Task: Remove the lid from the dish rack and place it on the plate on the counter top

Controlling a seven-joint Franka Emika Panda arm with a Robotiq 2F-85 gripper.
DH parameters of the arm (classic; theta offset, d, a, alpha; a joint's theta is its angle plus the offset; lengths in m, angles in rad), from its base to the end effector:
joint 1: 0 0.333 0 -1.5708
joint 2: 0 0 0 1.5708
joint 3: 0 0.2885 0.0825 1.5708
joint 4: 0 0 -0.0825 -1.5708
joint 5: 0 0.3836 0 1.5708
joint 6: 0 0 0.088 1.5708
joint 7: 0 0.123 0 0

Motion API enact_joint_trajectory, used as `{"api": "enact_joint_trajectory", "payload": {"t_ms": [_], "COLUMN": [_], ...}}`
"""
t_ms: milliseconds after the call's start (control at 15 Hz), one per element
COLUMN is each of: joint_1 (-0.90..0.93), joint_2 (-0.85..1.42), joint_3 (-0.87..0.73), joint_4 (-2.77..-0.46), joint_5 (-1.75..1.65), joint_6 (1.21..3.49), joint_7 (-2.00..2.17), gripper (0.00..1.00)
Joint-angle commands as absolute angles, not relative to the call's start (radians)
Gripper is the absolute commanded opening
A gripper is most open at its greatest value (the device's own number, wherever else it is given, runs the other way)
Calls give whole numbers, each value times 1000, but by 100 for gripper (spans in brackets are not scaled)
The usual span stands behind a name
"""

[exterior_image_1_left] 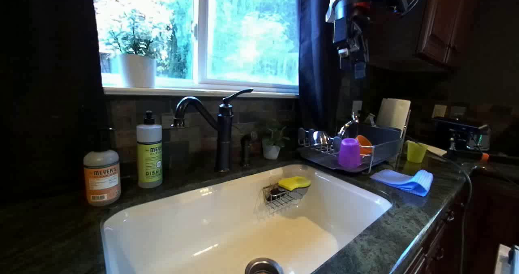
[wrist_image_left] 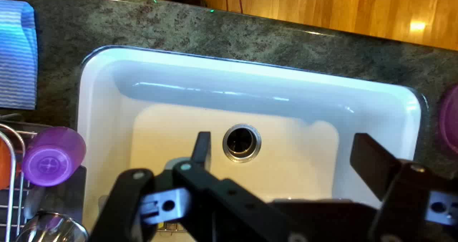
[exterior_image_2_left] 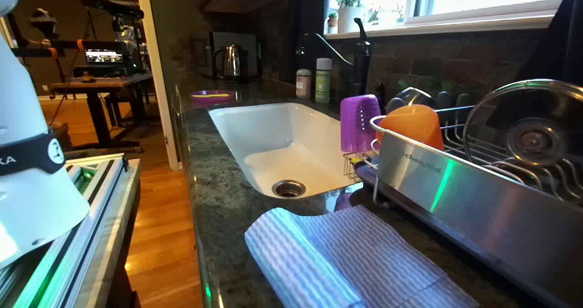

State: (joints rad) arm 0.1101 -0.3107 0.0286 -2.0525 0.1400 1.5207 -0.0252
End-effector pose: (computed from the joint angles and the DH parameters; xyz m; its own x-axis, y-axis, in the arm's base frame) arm 0.4347 0.0796 0.5106 0.9627 0.1634 -0.2157 0.1365 -0.9815 -0.1343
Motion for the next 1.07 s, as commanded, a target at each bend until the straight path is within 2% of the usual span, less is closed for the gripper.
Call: {"api": "enact_joint_trajectory", "payload": {"t_ms": [0, 467, 733, 800, 1000], "joint_1": [95, -38, -123, -105, -130], "joint_2": [-310, -413, -494, -427, -473], "joint_3": [41, -42, -107, -98, -114], "joint_4": [-2049, -2103, -2101, -2054, -2061], "joint_5": [143, 134, 152, 138, 140], "joint_6": [1517, 1672, 1671, 1640, 1639], "joint_7": [-28, 112, 165, 111, 132], "gripper": [100, 100, 100, 100, 100]}}
